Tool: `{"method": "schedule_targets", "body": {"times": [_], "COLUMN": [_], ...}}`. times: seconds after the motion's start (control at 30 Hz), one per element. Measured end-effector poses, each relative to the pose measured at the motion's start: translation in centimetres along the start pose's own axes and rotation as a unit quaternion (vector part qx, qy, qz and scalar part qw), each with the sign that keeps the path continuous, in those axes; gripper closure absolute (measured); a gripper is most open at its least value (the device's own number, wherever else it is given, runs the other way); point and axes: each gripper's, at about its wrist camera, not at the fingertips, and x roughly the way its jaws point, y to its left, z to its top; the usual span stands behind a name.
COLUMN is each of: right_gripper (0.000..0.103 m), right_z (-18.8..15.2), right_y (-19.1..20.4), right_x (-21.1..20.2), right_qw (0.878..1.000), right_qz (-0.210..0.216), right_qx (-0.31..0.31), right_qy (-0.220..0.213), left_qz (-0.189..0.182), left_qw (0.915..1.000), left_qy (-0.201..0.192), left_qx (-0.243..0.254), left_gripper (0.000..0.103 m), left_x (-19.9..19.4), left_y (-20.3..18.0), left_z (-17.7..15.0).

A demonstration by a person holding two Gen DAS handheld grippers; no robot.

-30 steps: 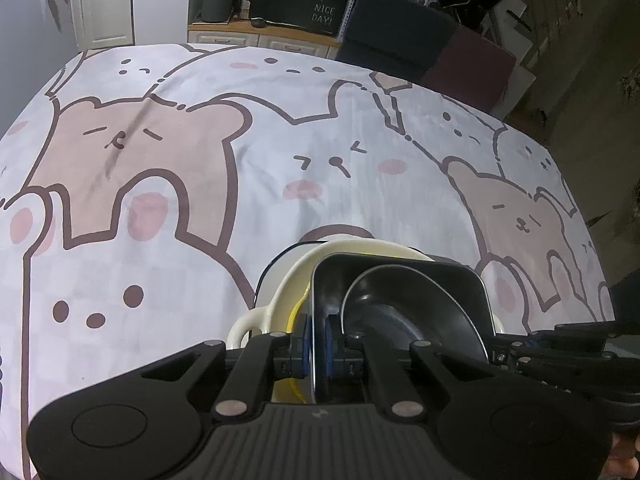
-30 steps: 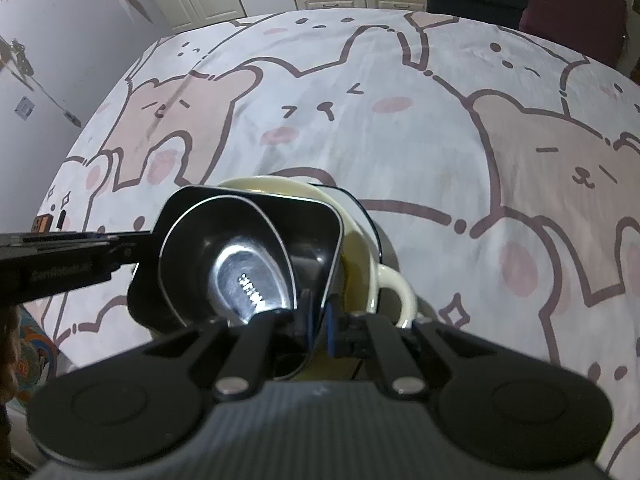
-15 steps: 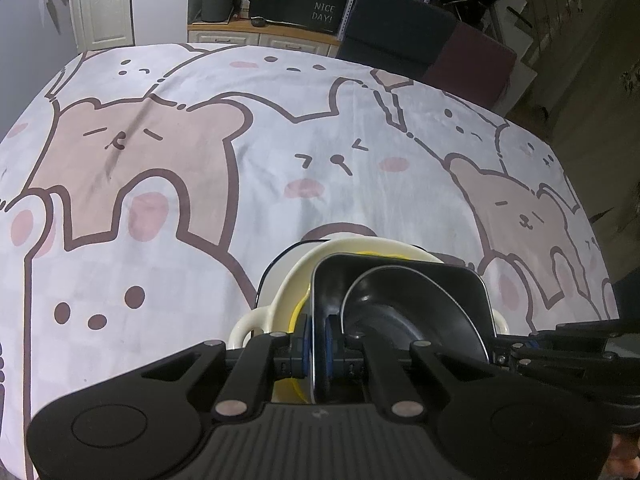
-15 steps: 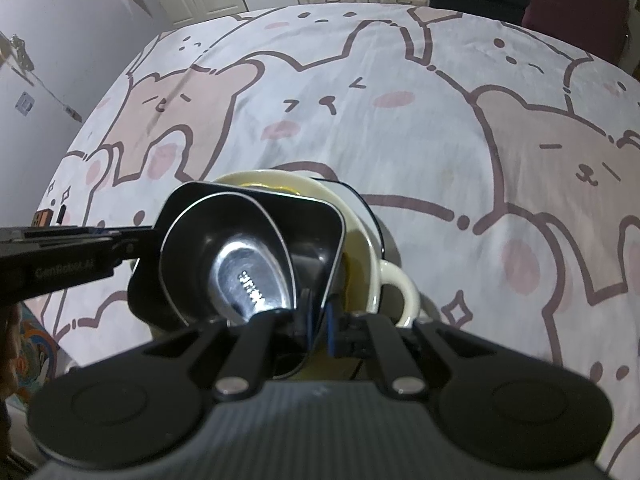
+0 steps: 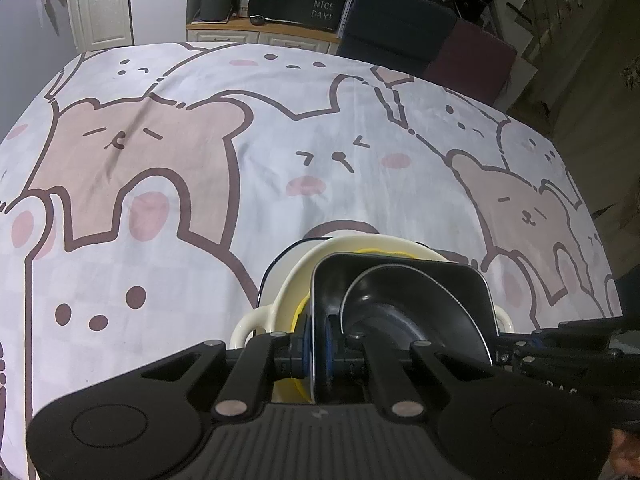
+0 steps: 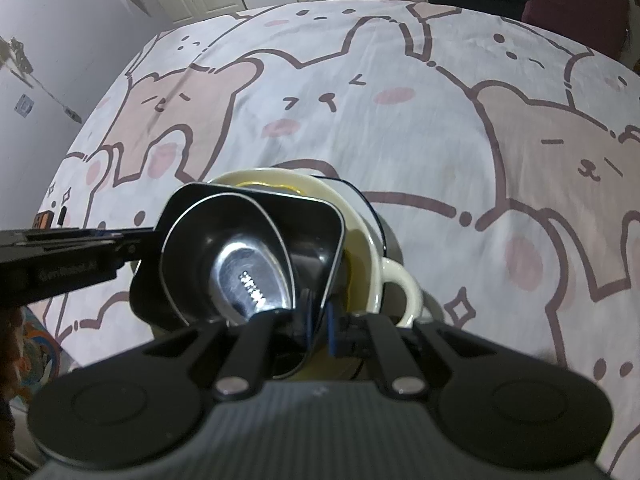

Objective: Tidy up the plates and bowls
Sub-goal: 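Lower the steel tray into the yellow-rimmed bowl with both grippers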

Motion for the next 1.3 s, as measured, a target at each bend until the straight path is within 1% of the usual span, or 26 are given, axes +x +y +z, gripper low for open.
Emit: {"method": "schedule_targets", "body": {"times": [0.33,0.53,0.93,1.1,1.2,1.3], "right_gripper": [0.093,0.092,0.092,0.092,0.091,0.09], "right_z": [0.1,0.2,0.2,0.0,-0.2,-0.3], "right_y": [-0.3,-0.6,-0.7,-0.7,-0.7,-0.7], "right_x": [-0.2,-0.6,-1.1,-1.7,-2.2,-2.8], "right_qw": [1.0,1.0,1.0,0.999,0.999,0.999], "right_qz": [0.008,0.011,0.01,0.013,0.012,0.012], "right_qx": [0.009,0.018,0.021,0.021,0.021,0.022], "right_qy": [-0.001,-0.01,-0.017,-0.023,-0.028,-0.033], "left_qz": [-0.001,0.0,0.003,-0.002,-0.009,-0.016], "left_qw": [1.0,1.0,0.9999,1.0,0.9999,0.9997], "left_qy": [0.001,0.001,-0.002,-0.004,-0.009,-0.014], "left_qx": [0.006,0.007,0.011,0.008,0.01,0.015], "left_gripper": [0.095,0.095,0.094,0.09,0.084,0.084], "left_x": [-0.2,-0.3,-0.9,-1.4,-1.8,-2.4], "left_y": [-0.1,-0.3,-0.4,-0.3,-0.5,-1.0], "left_z": [0.0,-0.1,-0.2,-0.4,-0.5,-0.6]}}
